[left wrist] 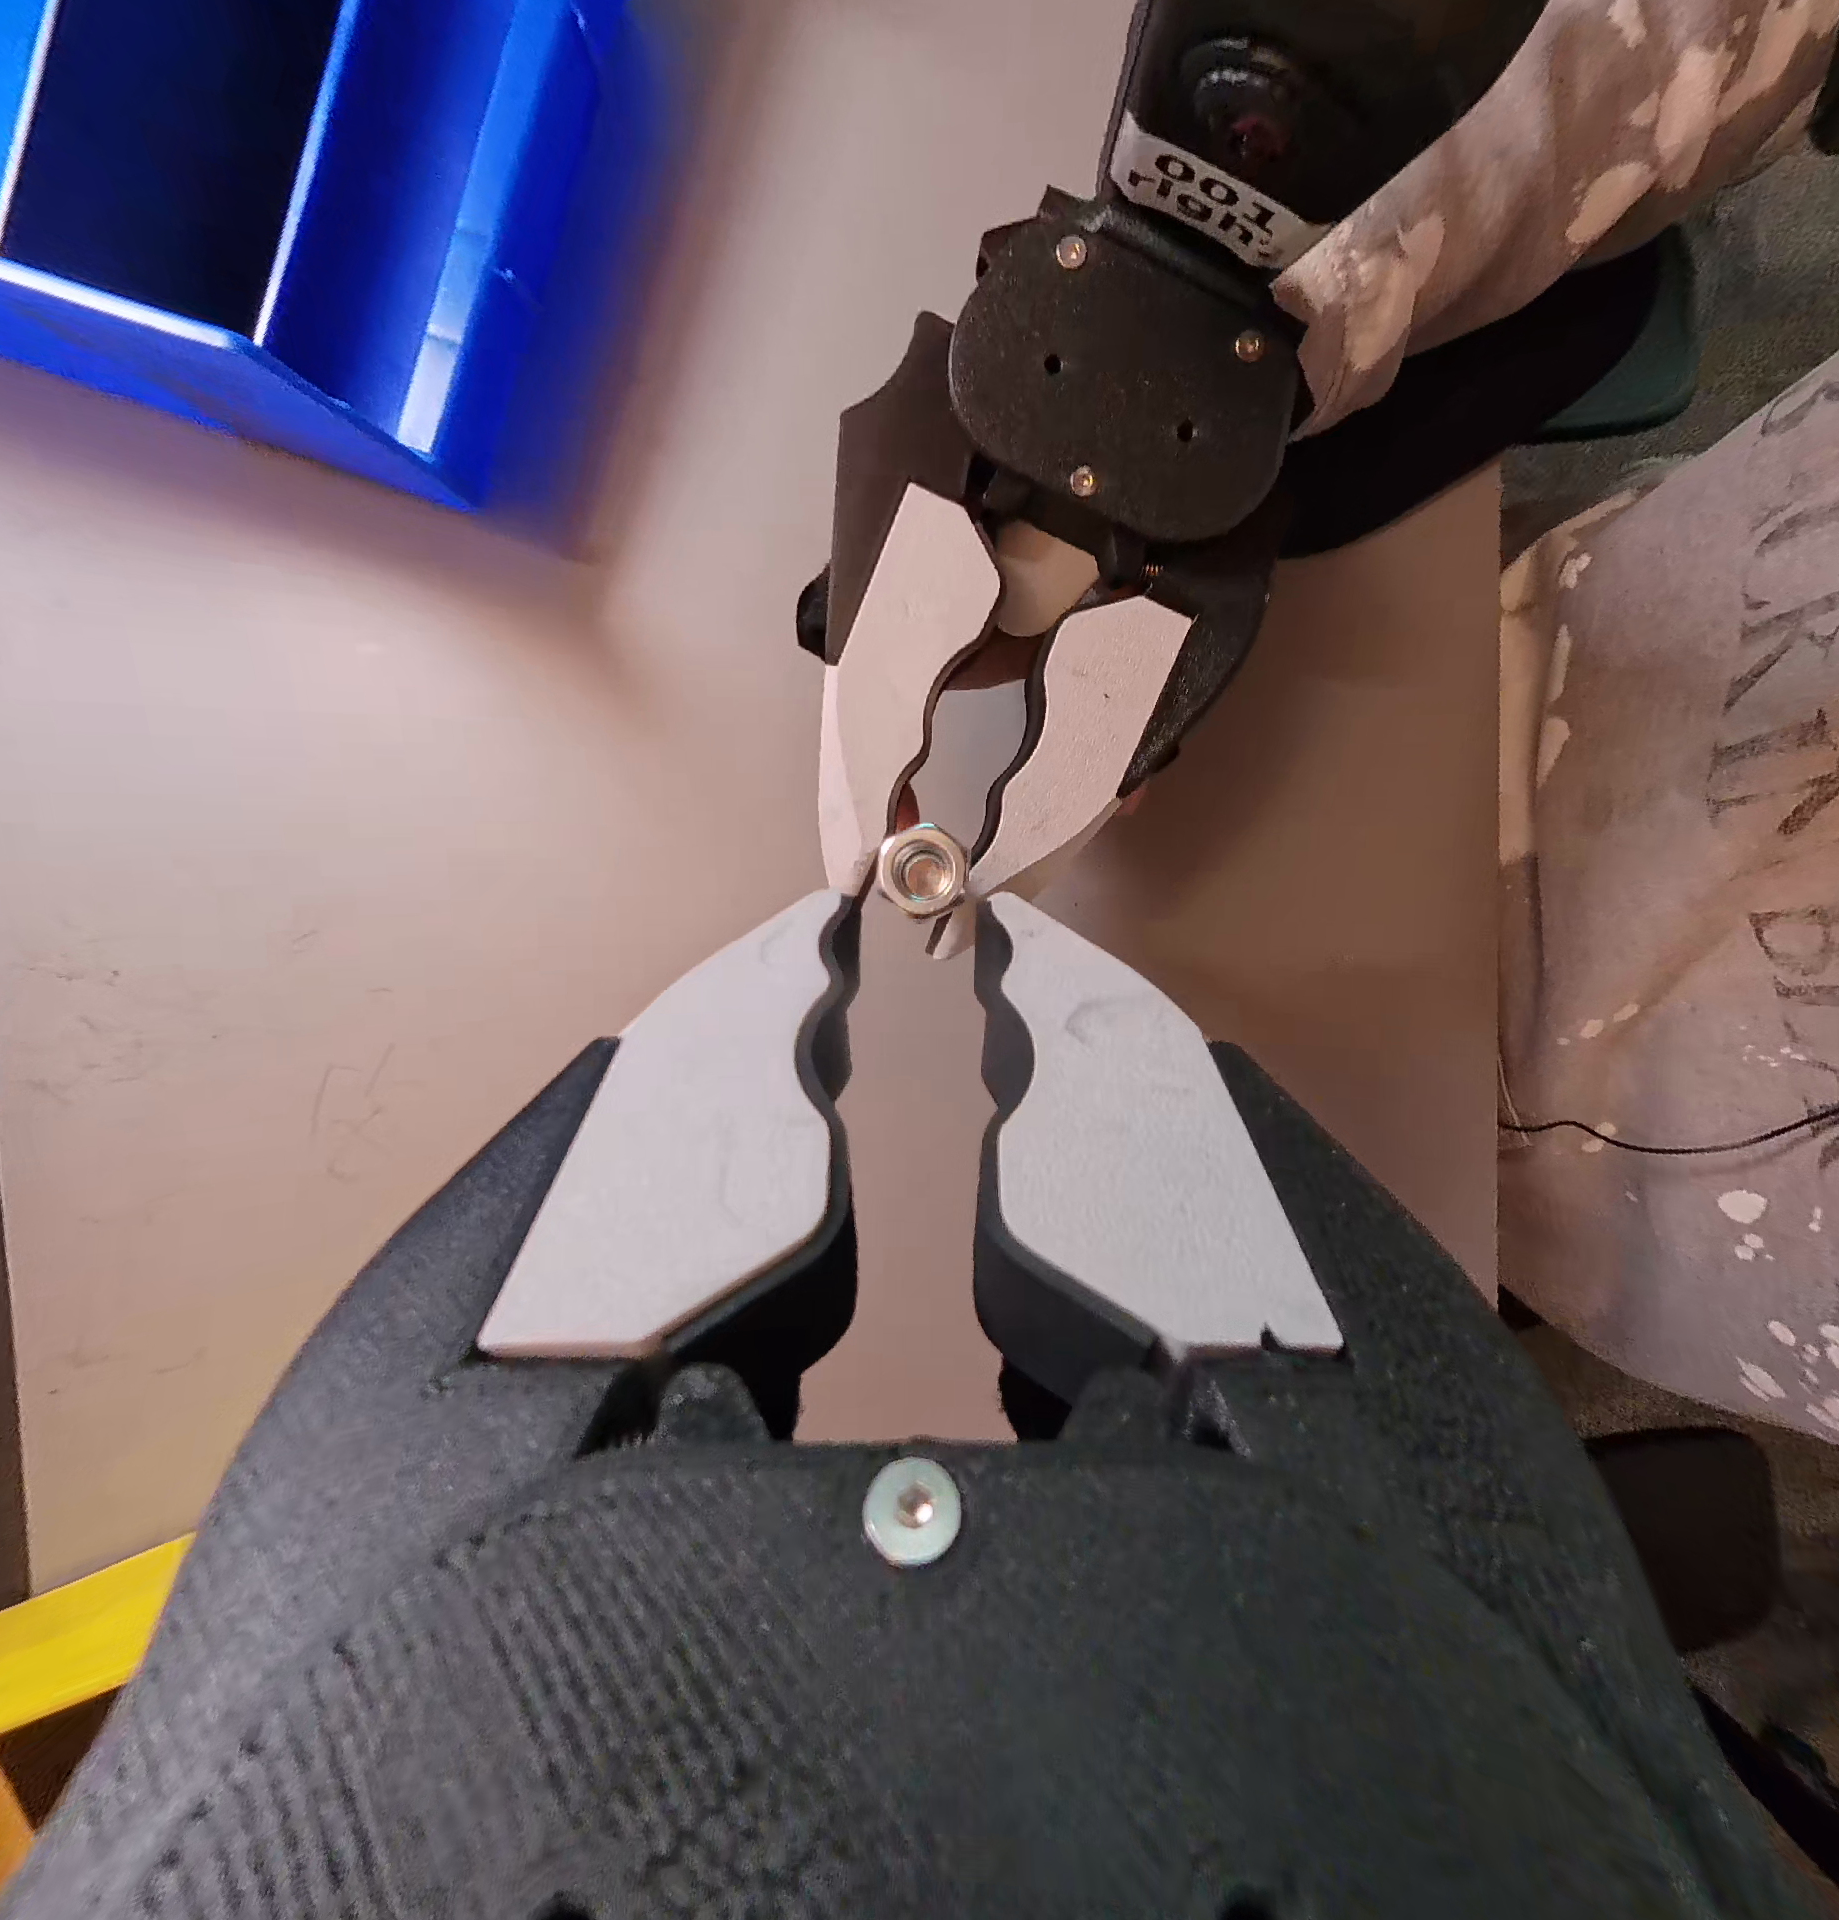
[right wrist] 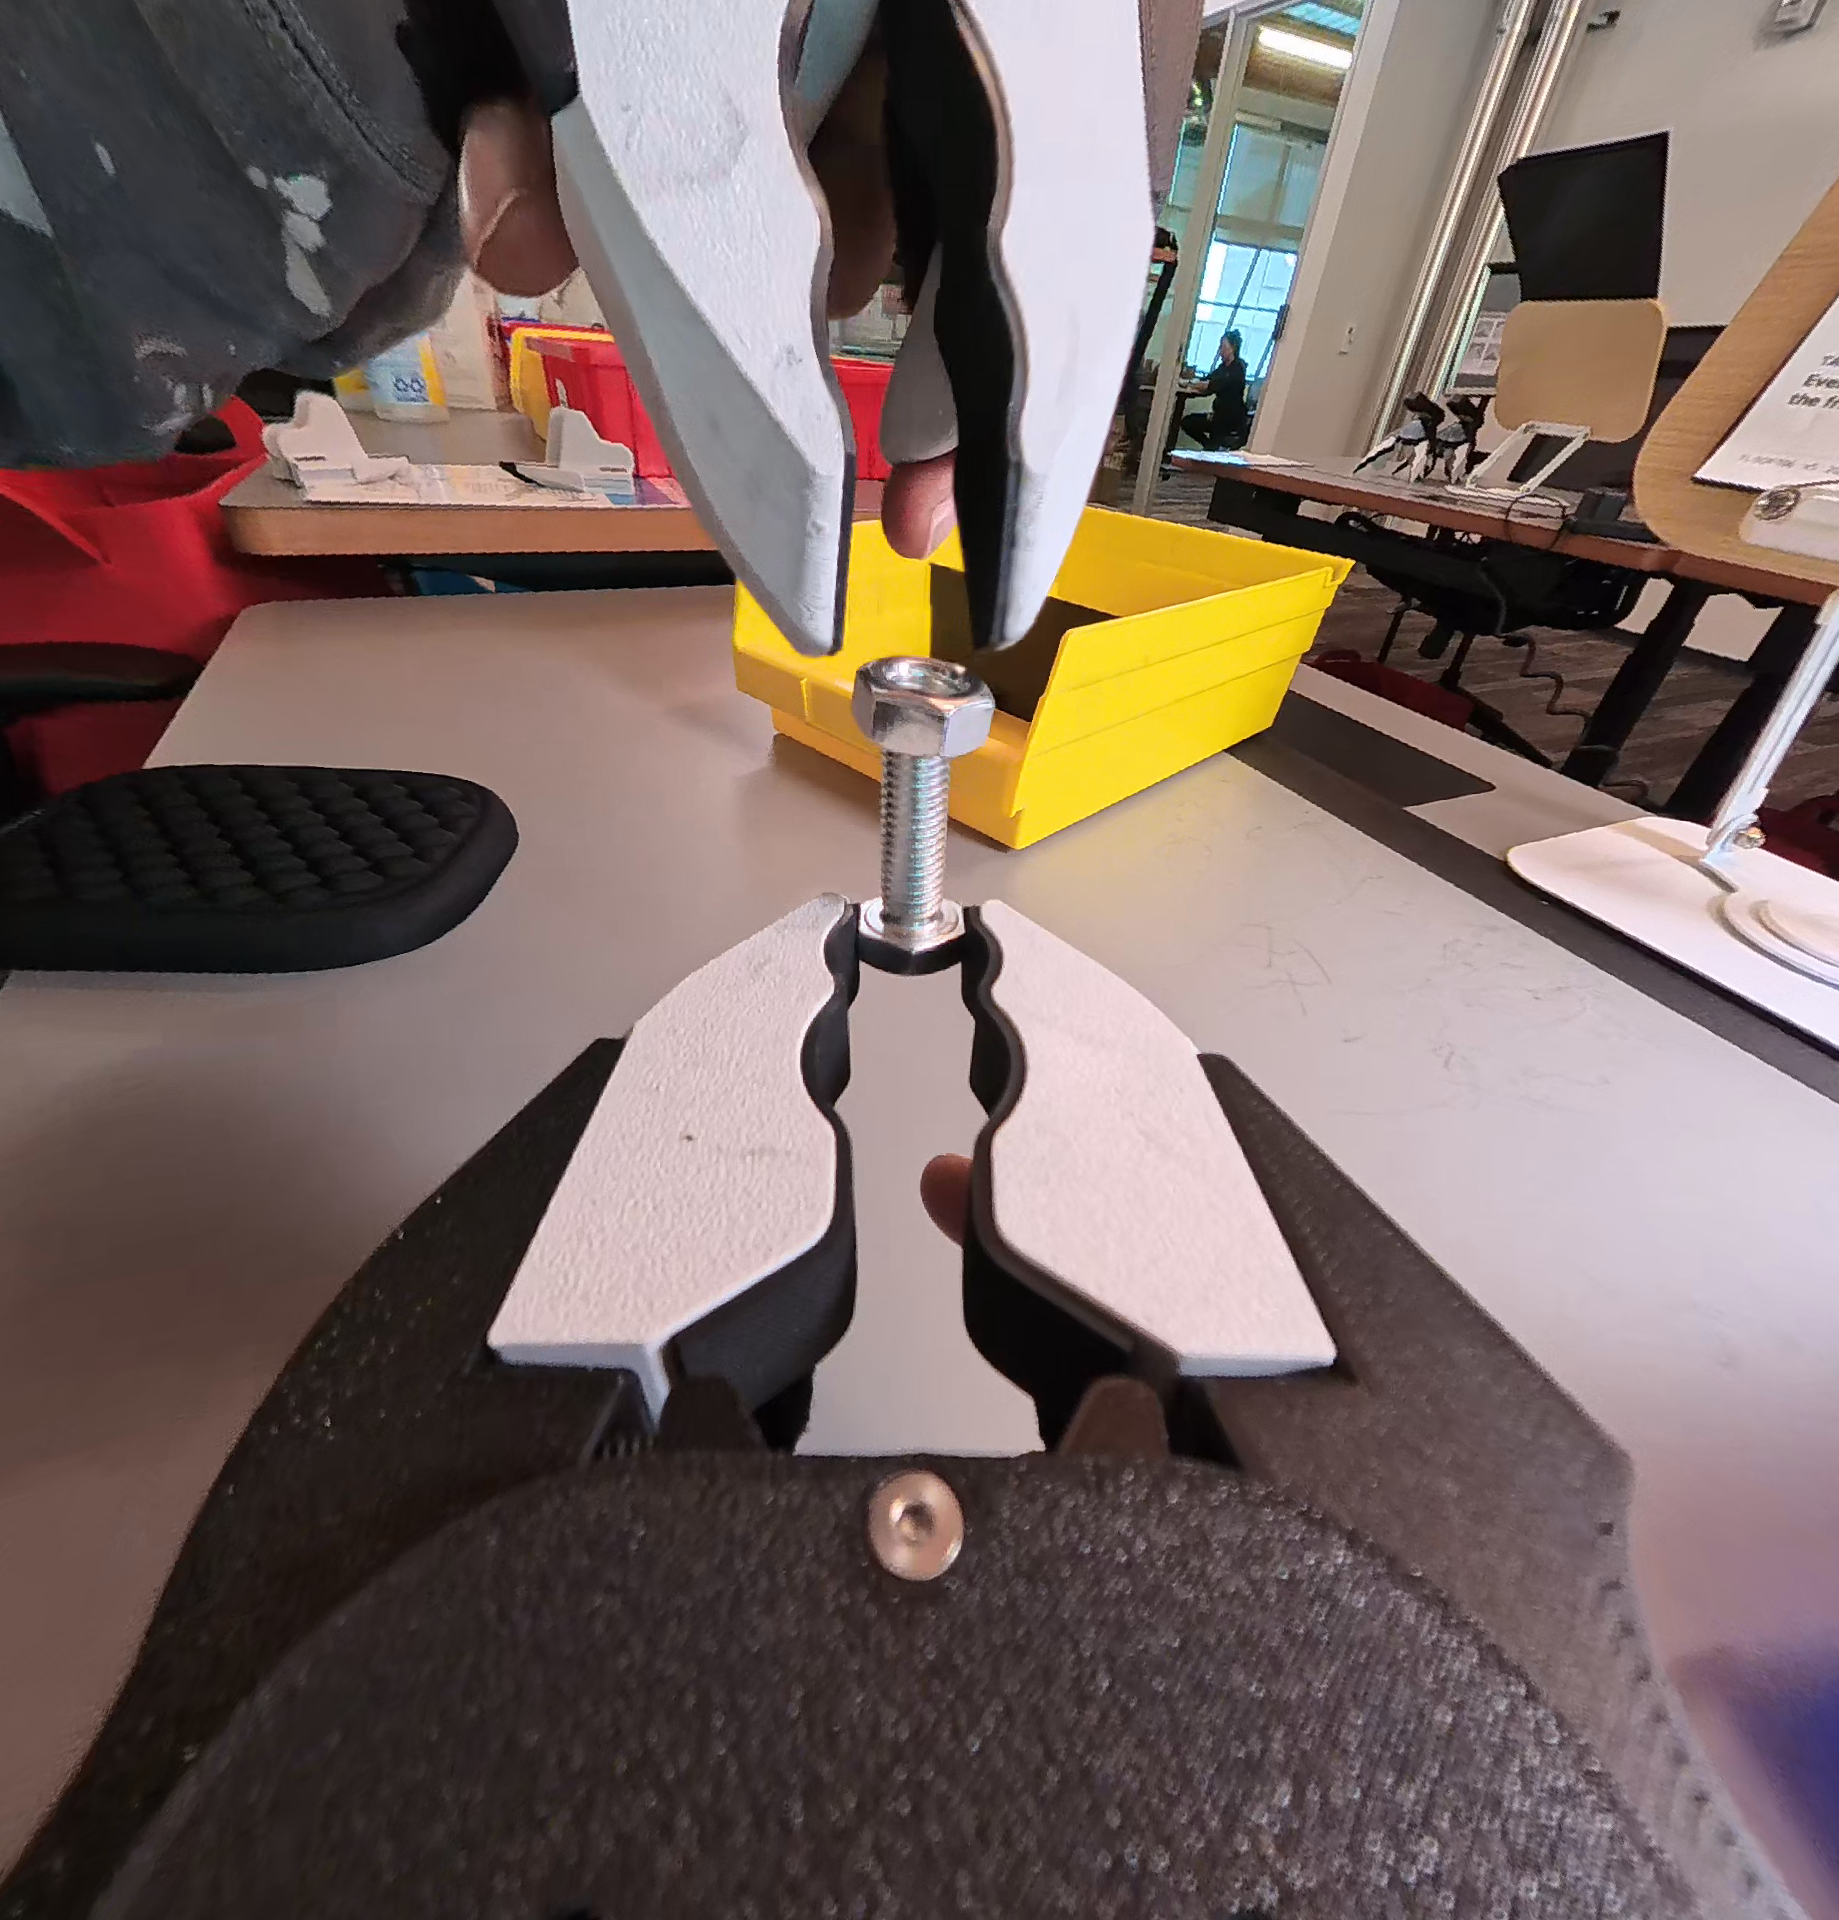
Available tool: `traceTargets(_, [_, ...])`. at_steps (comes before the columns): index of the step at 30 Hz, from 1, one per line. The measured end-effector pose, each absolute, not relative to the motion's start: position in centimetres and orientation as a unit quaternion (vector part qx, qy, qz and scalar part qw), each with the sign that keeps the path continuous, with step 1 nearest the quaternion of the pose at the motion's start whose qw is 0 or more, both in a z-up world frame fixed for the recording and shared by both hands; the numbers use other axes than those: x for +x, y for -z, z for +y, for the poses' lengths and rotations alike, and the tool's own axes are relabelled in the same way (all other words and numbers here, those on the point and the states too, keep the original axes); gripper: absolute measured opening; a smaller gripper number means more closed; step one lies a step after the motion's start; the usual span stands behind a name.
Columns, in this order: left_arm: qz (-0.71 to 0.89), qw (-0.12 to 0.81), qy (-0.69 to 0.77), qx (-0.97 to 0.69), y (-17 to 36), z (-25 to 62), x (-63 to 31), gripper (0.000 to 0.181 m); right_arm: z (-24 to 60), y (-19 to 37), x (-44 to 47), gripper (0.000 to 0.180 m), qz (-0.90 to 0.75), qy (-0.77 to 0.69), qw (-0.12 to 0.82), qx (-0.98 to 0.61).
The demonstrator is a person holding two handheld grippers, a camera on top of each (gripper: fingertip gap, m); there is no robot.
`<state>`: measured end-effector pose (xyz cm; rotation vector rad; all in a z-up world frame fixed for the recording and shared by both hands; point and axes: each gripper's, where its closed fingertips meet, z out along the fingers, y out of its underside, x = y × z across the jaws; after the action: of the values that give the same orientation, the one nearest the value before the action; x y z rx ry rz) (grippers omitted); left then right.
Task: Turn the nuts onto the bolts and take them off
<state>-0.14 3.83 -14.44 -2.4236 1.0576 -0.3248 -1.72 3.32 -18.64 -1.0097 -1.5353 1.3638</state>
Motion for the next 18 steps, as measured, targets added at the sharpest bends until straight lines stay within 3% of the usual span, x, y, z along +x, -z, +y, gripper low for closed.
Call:
traceTargets(13, [0.256, 0.511, 0.200, -0.796, 14.4, 4.5, 0.4, 0.031, 3.8, 18.5, -1.8, 0.018, -0.607, -0.523, 0.444, -0.400])
traceTargets(18, [0.230, 0.549, 0.197, -0.779, 15.1, 4.7, 0.5, 0.028, 3.7, 18.9, -2.0, 0.018, -0.610, -0.520, 0.442, -0.403])
